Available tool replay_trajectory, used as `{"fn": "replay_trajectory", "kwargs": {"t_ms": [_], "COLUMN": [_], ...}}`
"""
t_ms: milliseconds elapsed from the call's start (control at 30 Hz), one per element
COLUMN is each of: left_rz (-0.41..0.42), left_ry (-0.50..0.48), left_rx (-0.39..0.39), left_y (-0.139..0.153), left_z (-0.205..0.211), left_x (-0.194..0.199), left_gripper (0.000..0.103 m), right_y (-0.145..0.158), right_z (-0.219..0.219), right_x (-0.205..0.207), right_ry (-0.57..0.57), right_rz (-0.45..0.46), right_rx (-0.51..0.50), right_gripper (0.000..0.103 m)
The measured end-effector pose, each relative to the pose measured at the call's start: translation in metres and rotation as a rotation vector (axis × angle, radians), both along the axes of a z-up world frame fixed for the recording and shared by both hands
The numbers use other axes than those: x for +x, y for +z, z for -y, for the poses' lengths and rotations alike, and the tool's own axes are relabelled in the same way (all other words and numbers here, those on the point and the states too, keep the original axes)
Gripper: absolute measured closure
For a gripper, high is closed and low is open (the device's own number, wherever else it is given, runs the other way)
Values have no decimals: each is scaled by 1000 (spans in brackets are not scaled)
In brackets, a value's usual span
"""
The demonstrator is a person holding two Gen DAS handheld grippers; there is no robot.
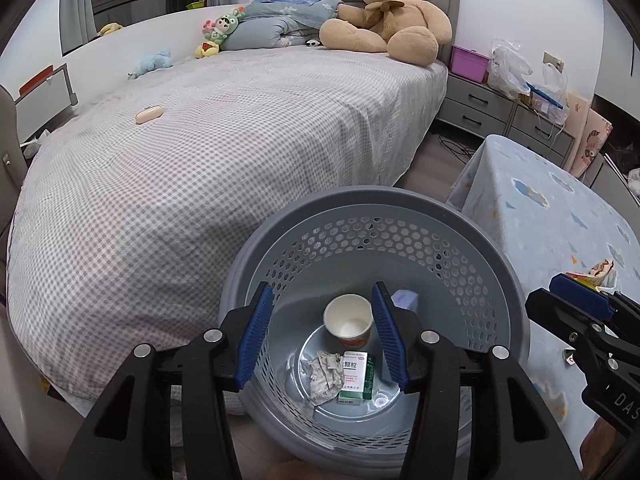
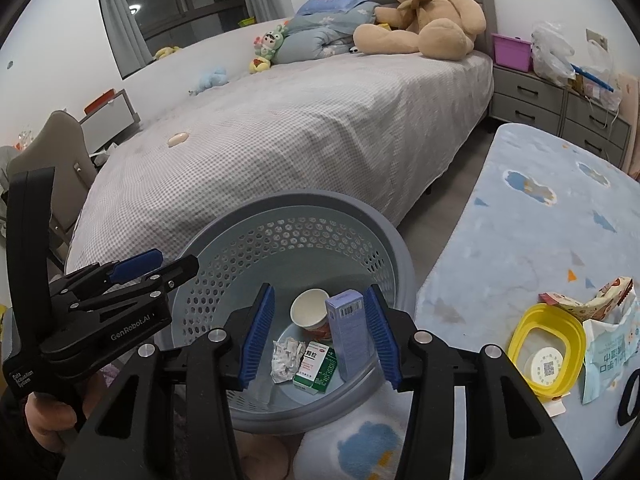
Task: Collect trash
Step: 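Open both tools over the wastebasket to drop the cup and toothpaste box, then move both tools back to the table and grasp the black elastic band with the right tool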
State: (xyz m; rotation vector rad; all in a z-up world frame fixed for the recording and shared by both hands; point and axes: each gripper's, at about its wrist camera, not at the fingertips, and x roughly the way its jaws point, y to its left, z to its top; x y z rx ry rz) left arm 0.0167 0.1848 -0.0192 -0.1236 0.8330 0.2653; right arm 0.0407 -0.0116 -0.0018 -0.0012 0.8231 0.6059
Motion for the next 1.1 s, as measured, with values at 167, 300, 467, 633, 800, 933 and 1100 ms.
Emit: {"fn": "replay_trajectory", "kwargs": {"t_ms": [167,300,467,633,800,933,1100], "left_rz": [7,16,25,37,51,58,70], "left_ry": [3,8,10,13,14,12,-2], "left_rx": [1,1,6,10,11,22,25], "left_y": [1,3,5,7,9,11,13], "left_z": [-1,-1,0,1,4,7,13], "left_x": [-1,-2,-4,-6,-8,-10,-13], "left_gripper": [49,43,38,32,28,28,27], "right_y": [0,-1,0,0,1,2,3], "right_z": [0,2,6,9,12,18,25], "right_x": [1,1,-1,-4,-7,-11,-17], "right_ry": [-1,-5,-15,-25,-40,-54,-72], "right_rz": [-1,-1,4,8,14,15,15], "right_rx": [-1,-2,-3,-5,-13,-15,-22], "right_gripper": [56,56,52,47,42,35,29]}}
